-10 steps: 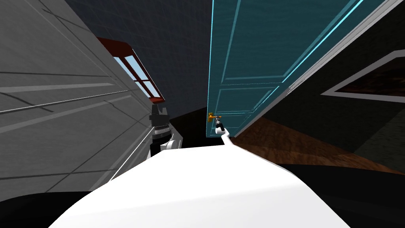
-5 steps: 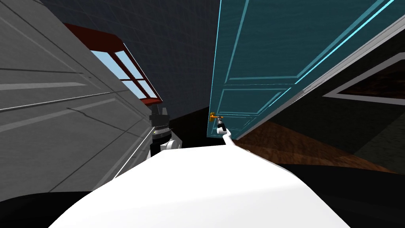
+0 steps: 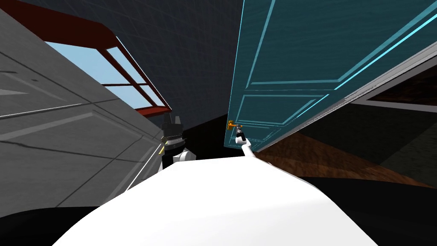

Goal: Push the door open

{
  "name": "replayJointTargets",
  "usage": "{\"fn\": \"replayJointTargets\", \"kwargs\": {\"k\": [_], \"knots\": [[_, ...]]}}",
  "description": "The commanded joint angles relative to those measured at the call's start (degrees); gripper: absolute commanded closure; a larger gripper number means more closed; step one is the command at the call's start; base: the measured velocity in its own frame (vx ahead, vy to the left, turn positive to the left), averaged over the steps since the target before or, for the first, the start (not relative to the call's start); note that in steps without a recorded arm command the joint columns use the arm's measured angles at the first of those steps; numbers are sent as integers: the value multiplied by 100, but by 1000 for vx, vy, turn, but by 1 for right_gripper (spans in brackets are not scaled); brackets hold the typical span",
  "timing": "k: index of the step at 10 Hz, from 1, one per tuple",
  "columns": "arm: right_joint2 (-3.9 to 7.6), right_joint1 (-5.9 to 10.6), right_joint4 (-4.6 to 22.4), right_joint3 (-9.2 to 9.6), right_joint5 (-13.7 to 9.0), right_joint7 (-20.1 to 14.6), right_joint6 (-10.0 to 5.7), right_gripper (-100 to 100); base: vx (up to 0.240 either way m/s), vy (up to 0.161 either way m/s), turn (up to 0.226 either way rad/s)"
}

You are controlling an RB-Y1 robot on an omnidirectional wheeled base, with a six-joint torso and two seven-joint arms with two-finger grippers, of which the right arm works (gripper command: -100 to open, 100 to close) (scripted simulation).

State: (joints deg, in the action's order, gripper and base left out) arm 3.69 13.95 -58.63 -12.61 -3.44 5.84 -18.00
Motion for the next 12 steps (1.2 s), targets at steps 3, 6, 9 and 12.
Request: {"fn": "replayJointTargets", "kwargs": {"k": [3, 6, 9, 12], "knots": [[52, 36, -3, -277, -18, 122, -81, 100, 140, 56, -66], [13, 52, -9, -475, -34, 220, -90, 100, 147, 59, -79], [-82, 70, -17, -704, -53, 335, -100, 100, 200, 75, -90], [-223, 86, -23, -912, -69, 438, -109, 100, 172, 86, -100]]}}
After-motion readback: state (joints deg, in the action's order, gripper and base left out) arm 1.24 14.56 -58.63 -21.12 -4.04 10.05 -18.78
